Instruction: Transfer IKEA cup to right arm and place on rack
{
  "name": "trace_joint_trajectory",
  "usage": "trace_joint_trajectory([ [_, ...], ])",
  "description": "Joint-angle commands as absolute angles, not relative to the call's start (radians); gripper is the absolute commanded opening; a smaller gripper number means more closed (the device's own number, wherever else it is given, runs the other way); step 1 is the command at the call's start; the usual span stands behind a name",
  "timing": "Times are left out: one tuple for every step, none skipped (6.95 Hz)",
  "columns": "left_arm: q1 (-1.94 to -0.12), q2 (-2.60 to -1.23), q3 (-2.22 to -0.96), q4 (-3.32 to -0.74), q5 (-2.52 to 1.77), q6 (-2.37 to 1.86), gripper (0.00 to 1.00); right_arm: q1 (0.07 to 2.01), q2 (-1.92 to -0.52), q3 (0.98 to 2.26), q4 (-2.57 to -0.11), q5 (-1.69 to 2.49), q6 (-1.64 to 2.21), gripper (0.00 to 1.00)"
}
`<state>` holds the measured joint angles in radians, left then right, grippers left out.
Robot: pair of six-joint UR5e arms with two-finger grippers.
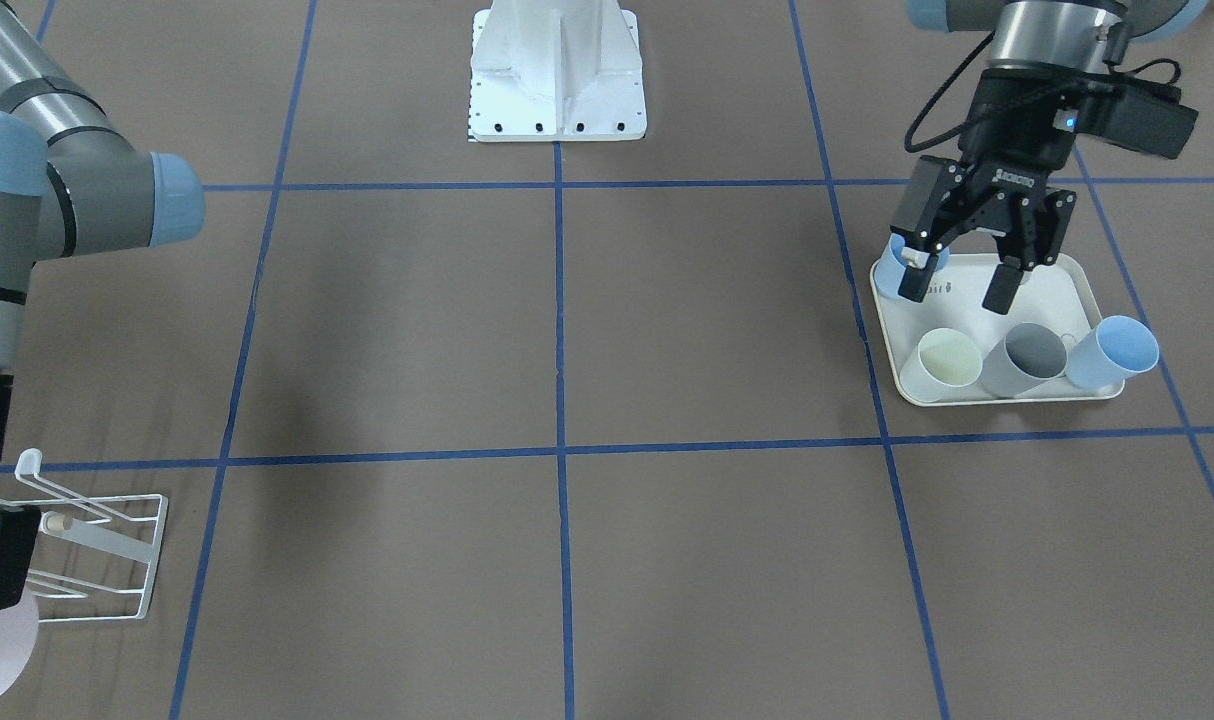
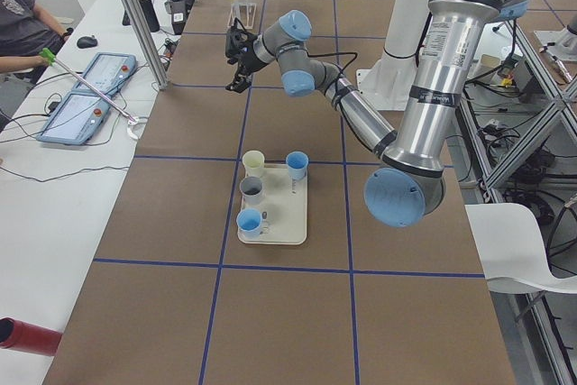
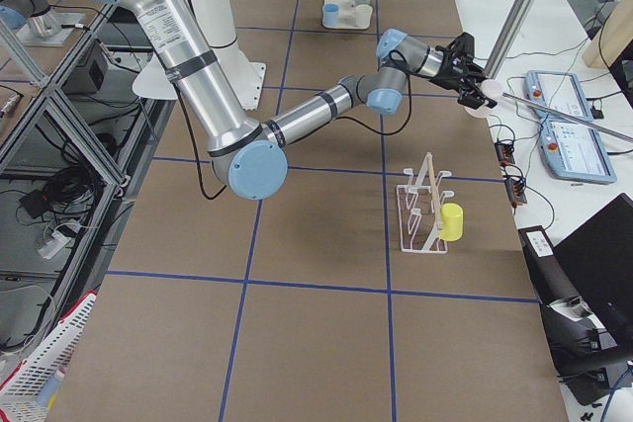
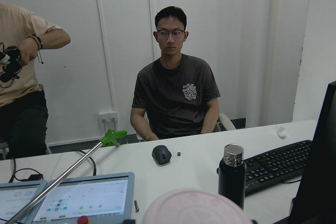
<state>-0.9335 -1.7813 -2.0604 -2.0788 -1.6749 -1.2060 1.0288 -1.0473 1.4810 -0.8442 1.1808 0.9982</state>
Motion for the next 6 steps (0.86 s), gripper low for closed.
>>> trace_joint_trajectory([
  [-1.0, -1.701, -2.06, -2.079, -1.791, -1.135, 1.0, 1.086, -1.058, 1.393, -0.836, 1.177, 0.885, 0.0],
  [-1.034, -1.669, -2.06, -2.079, -1.851, -1.134, 1.0, 1.1, -1.06, 1.343, -0.797, 1.18, 0.884, 0.0],
  [-1.038, -1.664, -2.06, -2.079, -1.859, -1.1, 1.0, 1.104, -1.071, 1.278, -0.702, 1.18, 0.865, 0.0],
  [-1.04, -1.663, -2.06, -2.079, -1.859, -1.097, 1.0, 1.101, -1.097, 1.27, -0.659, 1.18, 0.841, 0.0],
  [-1.039, -1.663, -2.059, -2.079, -1.859, -1.095, 1.0, 1.091, -1.11, 1.272, -0.657, 1.18, 0.838, 0.0],
  [-1.039, -1.663, -2.057, -2.079, -1.859, -1.095, 1.0, 1.08, -1.13, 1.281, -0.657, 1.181, 0.838, 0.0],
])
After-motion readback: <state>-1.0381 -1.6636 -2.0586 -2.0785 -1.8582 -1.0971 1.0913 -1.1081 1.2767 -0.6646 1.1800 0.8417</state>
